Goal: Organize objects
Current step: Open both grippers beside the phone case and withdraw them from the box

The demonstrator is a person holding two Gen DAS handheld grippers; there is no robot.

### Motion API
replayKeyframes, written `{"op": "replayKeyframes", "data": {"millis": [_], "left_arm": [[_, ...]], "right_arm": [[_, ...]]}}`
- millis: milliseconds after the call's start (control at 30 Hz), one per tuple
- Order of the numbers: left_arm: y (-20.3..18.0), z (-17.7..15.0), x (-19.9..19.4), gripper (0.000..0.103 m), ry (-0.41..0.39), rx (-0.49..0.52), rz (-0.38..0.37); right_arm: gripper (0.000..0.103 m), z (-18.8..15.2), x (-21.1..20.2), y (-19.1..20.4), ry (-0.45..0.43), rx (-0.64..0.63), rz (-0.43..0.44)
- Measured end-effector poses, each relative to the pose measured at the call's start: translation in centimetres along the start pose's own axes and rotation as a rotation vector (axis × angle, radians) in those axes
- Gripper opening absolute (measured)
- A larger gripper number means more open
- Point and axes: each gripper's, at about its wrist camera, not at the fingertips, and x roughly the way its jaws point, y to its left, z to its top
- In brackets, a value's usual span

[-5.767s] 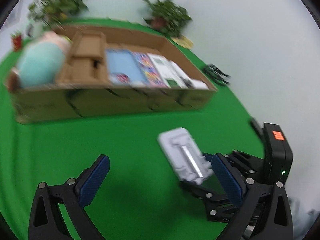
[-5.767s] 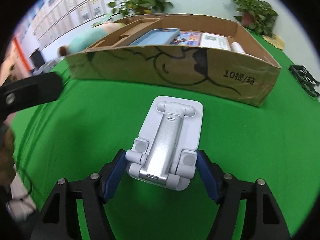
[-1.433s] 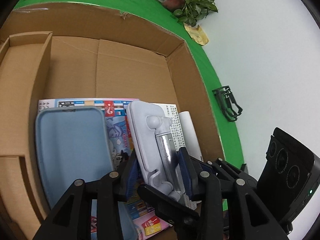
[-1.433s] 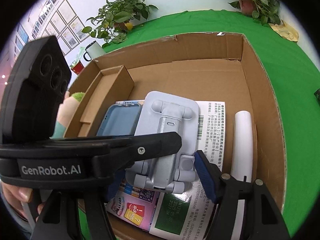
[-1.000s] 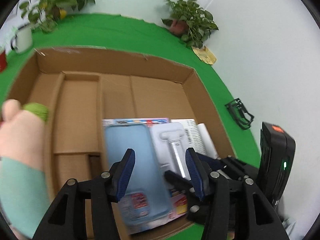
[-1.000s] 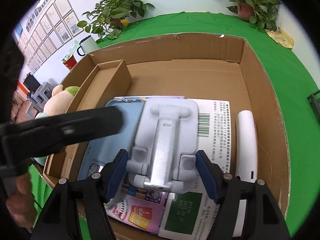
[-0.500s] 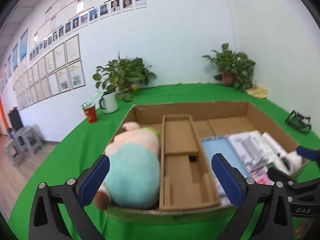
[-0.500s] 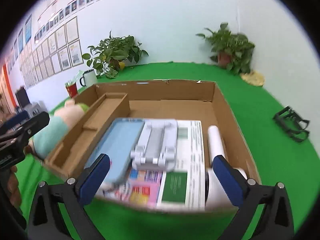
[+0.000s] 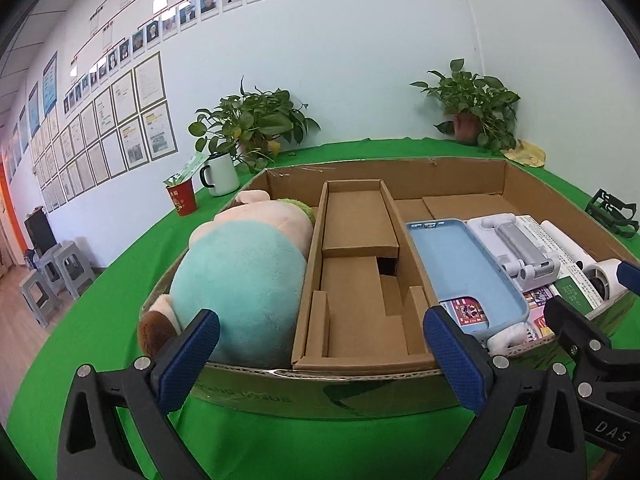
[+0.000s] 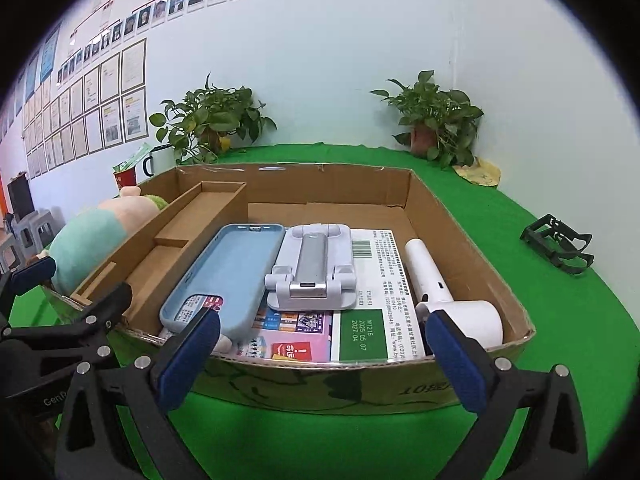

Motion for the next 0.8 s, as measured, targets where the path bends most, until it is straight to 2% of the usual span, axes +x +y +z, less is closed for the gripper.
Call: {"op": "replayKeyframes", "data": {"millis": [800], "left_arm": [[-0.1, -0.4, 1.3, 0.103, 0.015, -0.017, -0.024]], "right_arm": [[0.102, -0.4, 0.1, 0.3, 0.002, 0.0, -0.006]]}}
